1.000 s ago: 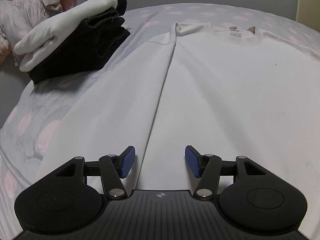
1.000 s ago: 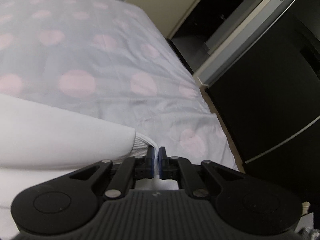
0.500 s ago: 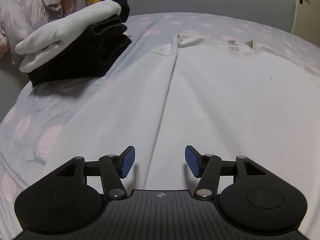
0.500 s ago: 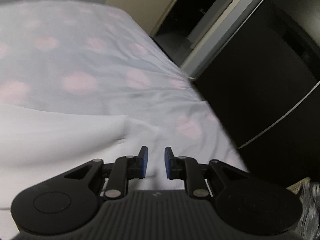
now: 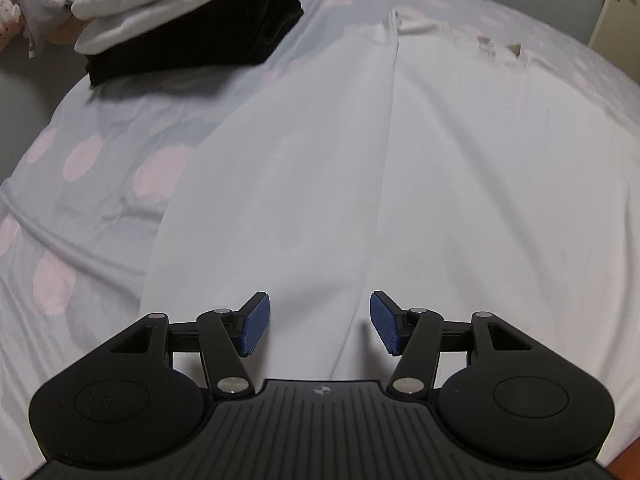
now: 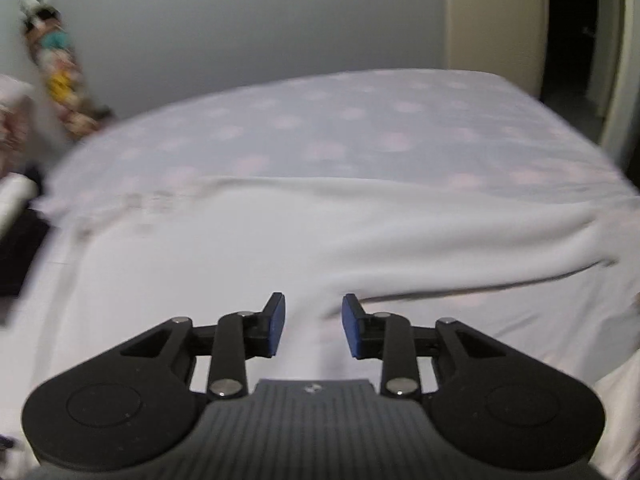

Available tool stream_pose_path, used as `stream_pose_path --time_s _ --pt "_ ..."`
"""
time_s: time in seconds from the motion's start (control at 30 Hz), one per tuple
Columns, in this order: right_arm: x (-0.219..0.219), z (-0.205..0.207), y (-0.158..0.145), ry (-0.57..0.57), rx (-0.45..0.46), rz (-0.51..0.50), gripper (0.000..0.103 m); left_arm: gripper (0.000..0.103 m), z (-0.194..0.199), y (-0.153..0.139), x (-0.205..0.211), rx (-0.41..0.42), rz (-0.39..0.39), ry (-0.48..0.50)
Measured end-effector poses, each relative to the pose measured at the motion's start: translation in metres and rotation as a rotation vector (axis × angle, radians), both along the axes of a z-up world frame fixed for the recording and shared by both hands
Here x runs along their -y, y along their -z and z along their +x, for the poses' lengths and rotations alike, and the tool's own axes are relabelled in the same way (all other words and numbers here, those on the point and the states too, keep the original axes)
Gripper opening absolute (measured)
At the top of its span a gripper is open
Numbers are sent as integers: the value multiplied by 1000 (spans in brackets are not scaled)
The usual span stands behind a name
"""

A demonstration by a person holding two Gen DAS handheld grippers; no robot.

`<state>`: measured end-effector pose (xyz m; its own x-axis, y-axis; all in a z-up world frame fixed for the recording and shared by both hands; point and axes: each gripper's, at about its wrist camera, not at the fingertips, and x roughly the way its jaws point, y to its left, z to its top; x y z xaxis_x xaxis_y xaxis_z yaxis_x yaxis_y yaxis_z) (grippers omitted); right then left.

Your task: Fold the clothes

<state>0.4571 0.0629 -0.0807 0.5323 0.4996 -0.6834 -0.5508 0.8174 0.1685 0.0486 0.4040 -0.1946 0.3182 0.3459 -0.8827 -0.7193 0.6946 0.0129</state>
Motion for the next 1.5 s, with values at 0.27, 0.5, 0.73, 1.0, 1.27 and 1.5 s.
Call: stream_pose_path --time_s 0.27,0.5,0.73,1.0,1.27,1.5 --pt "-42 -133 59 -97 -53 84 40 43 1 18 17 -88 67 47" --pt "-34 -153 116 -41 -154 108 44 5 -3 15 13 -50 126 22" --pt "-33 -157 121 -19 -158 126 45 3 -20 -25 2 109 278 -101" --pt "-43 -150 128 -41 -183 141 45 3 -31 -71 -57 194 394 -224" --pt "-47 -138 139 -31 -229 190 45 3 -17 -65 -141 97 502 -250" --pt "-58 -121 156 -18 -294 198 44 3 4 -53 -205 -60 652 -237"
